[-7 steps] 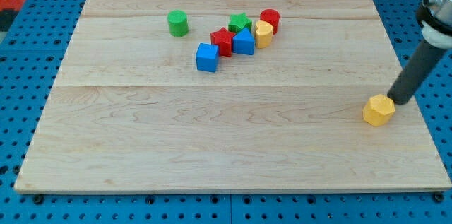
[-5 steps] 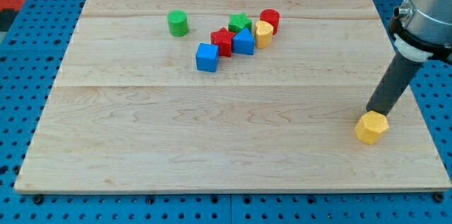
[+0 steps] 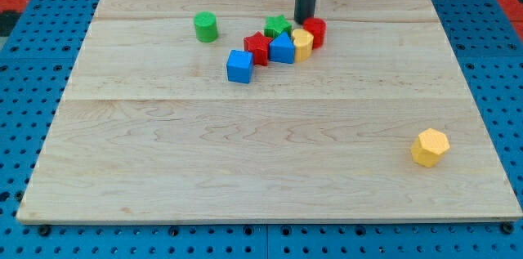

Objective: Place the red circle horizontally left to the yellow hexagon

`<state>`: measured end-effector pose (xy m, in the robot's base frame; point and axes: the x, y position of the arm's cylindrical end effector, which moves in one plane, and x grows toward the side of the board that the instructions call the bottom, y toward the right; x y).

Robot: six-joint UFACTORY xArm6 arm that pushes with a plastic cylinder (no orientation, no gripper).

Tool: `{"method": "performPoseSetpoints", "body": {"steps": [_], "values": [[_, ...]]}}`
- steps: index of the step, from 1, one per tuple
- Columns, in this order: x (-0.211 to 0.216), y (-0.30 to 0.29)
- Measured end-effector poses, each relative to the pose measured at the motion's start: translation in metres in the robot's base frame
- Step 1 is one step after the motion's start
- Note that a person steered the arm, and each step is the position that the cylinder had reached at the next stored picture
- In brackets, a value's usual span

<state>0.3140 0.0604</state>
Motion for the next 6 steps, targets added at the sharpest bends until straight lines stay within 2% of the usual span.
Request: {"method": "performPoseSetpoints", "body": {"steps": [1, 2, 3, 5, 6], "values": [[0.065, 0.014], [0.023, 0.009], [0.019, 0.041], [0.167, 0.067], [0.143, 0.075]]}}
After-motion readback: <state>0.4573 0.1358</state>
